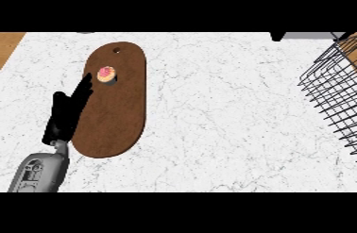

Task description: Pick the tomato from the placemat and place it in the basket

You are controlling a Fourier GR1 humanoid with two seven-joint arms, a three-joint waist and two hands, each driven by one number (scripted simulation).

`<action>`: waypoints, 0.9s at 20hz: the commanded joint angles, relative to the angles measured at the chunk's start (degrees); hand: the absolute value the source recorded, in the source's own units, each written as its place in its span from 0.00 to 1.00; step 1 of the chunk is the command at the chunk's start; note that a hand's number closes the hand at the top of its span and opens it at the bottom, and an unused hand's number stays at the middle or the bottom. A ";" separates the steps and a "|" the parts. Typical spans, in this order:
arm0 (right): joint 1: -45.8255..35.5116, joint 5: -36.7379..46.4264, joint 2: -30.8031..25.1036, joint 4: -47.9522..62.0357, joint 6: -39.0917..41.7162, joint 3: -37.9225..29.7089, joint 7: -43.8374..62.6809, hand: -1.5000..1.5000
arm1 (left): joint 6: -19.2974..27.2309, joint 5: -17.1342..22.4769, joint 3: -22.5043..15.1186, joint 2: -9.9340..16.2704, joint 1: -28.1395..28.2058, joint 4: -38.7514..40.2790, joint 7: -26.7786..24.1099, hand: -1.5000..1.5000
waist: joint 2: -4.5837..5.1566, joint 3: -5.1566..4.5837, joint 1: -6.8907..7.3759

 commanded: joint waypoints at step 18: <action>5.24 2.24 1.42 33.06 -12.61 -0.58 -24.25 0.00 | -1.75 -0.52 2.05 0.14 -0.81 2.36 -1.74 0.50 | -0.07 -0.04 0.06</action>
